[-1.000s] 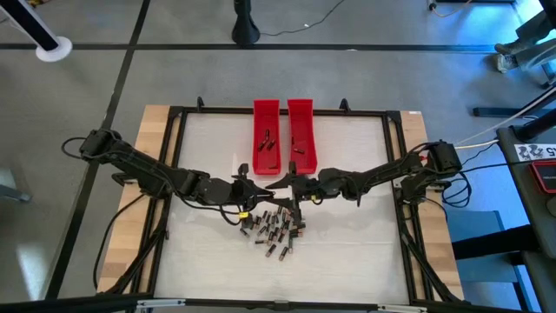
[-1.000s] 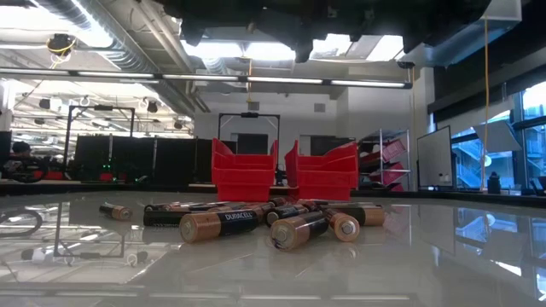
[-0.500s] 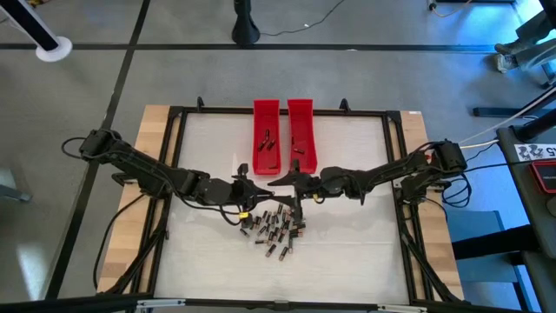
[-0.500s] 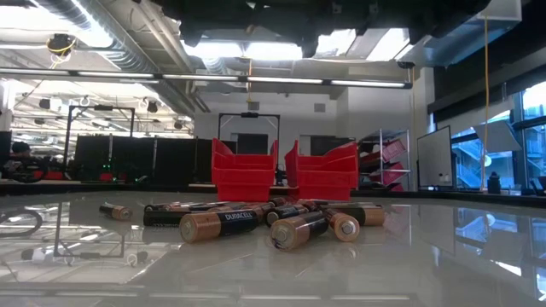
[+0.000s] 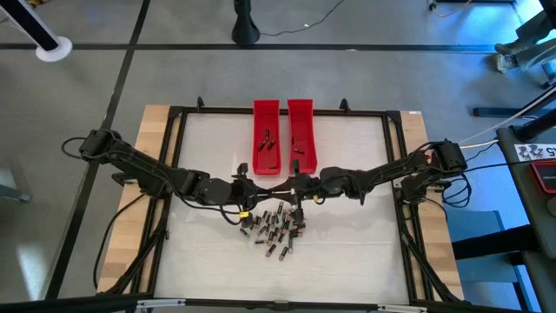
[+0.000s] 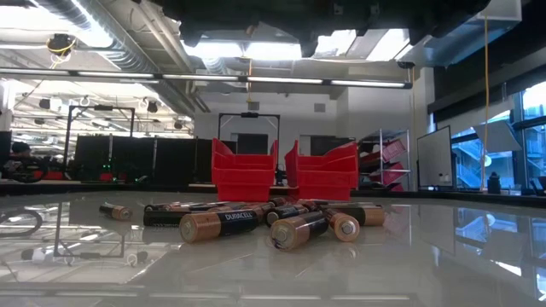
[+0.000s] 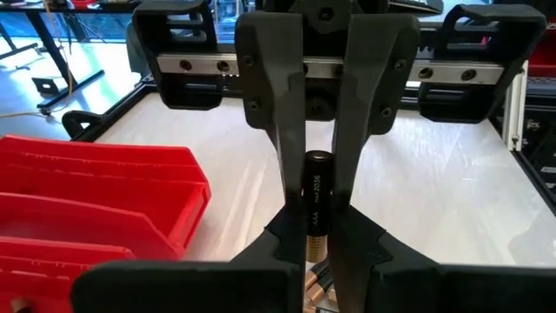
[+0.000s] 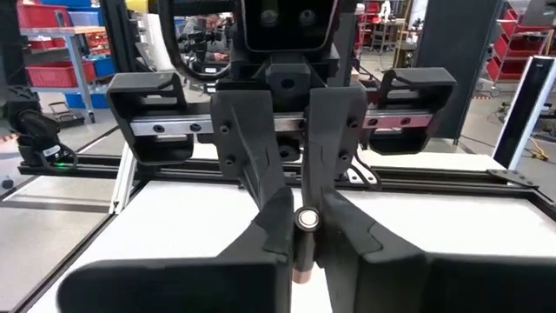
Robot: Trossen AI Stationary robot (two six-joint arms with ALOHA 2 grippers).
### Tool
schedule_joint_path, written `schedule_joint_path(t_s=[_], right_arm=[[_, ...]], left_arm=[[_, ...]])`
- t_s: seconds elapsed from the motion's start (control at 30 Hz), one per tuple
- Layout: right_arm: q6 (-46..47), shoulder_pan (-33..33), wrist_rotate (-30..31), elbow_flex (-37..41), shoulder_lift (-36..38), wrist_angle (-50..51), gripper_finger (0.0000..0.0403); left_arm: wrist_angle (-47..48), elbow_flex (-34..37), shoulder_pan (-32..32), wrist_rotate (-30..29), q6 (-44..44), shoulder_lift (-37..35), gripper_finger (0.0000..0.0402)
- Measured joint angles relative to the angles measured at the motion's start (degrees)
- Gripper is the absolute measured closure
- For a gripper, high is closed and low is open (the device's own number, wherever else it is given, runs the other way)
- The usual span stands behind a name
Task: Sort batteries
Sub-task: Put the small black battery into the right red bin
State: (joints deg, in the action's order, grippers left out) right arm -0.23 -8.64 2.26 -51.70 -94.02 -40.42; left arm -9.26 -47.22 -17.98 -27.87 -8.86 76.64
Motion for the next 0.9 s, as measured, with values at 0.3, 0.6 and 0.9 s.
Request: schedule_joint_path(t_s=[0.3,0.6,0.9], right_arm=[[-0.7,0.1,0.9,0.0,1.4,3.8,0.0374],[-5.9,1.9,12.3,-0.1,7.9,17.1,0.0374],[-1.9,15.5,17.2,0.0,7.2,29.3,0.0374]], left_arm=[[1.4,0.0,0.3,-0.5,0.2,0.1,0.0336],[9.4,0.0,0.5,-4.7,-6.7,0.0,0.0271],[19.4,0.0,-1.0,-4.4,-19.2,0.0,0.0261]])
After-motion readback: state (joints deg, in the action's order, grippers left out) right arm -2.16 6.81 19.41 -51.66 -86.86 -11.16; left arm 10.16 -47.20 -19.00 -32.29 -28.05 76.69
